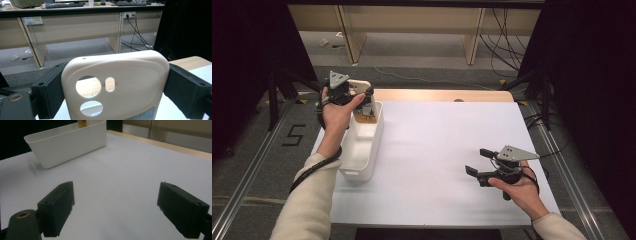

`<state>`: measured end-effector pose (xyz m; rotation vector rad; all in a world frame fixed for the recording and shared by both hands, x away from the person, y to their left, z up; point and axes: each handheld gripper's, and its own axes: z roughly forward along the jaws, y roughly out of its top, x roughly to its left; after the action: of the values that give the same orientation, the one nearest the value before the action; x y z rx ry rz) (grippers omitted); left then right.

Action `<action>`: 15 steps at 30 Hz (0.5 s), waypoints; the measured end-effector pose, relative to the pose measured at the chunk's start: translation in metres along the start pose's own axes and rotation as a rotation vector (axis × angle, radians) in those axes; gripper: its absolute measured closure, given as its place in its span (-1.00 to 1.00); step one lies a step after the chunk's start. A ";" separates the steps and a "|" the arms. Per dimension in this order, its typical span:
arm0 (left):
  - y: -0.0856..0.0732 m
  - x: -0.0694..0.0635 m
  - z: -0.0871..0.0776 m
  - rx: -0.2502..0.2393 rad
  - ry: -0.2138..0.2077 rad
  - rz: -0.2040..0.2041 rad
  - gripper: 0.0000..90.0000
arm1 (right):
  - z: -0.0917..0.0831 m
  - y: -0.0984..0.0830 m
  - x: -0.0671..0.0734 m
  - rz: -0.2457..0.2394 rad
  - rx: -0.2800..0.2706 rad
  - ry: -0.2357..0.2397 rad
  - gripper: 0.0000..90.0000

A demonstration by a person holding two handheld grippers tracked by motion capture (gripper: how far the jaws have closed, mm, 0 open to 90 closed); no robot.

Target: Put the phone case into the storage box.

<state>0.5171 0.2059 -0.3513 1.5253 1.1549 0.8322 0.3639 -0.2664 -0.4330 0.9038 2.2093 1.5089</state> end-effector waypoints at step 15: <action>0.003 0.000 0.007 0.013 -0.001 0.008 -0.76 | 0.000 0.000 0.000 0.001 0.000 0.001 -0.66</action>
<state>0.5237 0.2035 -0.3504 1.5417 1.1561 0.8312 0.3640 -0.2666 -0.4331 0.9045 2.2096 1.5100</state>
